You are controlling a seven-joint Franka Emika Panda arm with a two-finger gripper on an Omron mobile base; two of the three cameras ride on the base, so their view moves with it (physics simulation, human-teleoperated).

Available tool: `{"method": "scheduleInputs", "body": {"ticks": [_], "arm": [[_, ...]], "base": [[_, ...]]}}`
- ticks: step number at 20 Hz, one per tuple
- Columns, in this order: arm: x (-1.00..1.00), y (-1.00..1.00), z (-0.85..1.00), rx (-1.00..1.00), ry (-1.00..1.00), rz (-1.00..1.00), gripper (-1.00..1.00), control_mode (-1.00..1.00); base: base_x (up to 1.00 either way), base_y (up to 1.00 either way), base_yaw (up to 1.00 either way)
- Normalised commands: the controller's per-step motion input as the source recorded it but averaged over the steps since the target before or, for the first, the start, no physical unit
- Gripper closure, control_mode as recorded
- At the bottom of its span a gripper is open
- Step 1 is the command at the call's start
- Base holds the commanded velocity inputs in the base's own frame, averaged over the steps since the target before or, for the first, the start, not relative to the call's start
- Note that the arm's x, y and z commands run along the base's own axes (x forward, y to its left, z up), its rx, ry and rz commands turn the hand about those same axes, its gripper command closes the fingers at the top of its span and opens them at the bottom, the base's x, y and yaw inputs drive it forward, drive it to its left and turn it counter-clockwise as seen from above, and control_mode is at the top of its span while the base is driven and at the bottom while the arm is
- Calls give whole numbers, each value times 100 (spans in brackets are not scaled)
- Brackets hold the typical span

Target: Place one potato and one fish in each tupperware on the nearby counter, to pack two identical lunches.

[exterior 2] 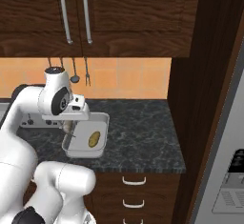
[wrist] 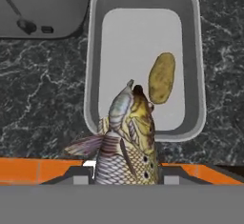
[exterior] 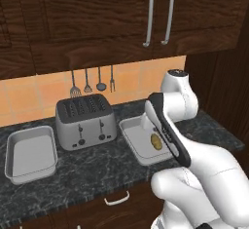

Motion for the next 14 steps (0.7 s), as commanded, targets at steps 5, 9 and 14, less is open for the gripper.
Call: {"method": "scheduleInputs", "body": {"ticks": [5,9,14], "arm": [[23,1,-34,0,19,0,100,-100],[44,6,-80,0,-3,0,100,-100],[38,12,-98,0,-6,0,100,-100]], "base": [[0,0,0],[0,0,0],[0,0,0]]}}
